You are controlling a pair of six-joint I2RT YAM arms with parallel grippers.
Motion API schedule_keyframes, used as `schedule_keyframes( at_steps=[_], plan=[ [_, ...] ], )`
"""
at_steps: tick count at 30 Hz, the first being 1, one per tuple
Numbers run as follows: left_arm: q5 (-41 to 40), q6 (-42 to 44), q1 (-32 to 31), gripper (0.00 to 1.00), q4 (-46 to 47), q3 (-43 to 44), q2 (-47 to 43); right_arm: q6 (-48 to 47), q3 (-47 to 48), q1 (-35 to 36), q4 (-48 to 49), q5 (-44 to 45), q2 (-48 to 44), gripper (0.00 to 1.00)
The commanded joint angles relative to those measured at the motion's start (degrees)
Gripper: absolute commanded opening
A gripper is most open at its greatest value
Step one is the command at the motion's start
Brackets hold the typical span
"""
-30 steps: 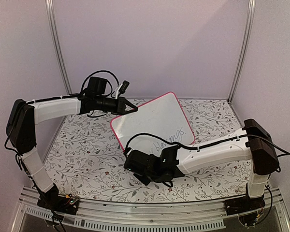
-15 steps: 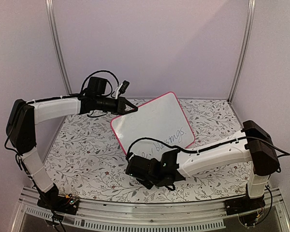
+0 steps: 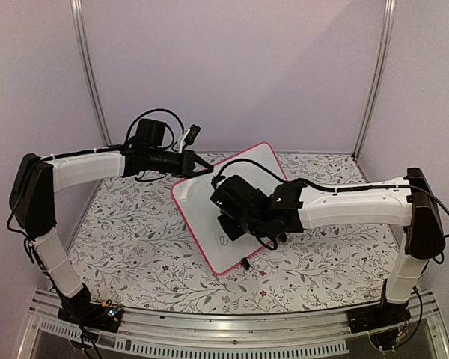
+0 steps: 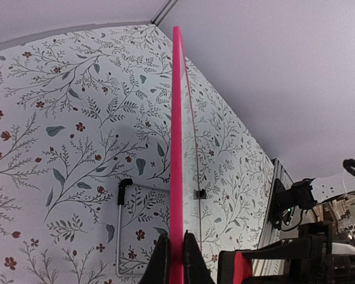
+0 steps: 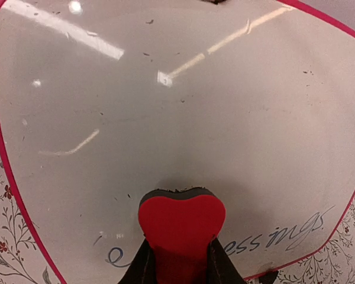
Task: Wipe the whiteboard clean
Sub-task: Erase the whiteboard at the center of the board.
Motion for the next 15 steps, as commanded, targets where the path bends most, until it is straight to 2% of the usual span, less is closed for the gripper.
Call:
schedule_keyframes(
  at_steps=[1, 15],
  plan=[
    [-2.9, 1.9, -1.4, 0.00, -0.8, -0.3, -0.3, -0.4, 3.1, -0.2, 1.2, -1.7, 2.5, 0.00],
    [-2.8, 1.9, -1.4, 0.00, -0.9, -0.3, 0.0, 3.9, -0.4, -0.2, 2.6, -10.1, 3.6, 0.00]
  ],
)
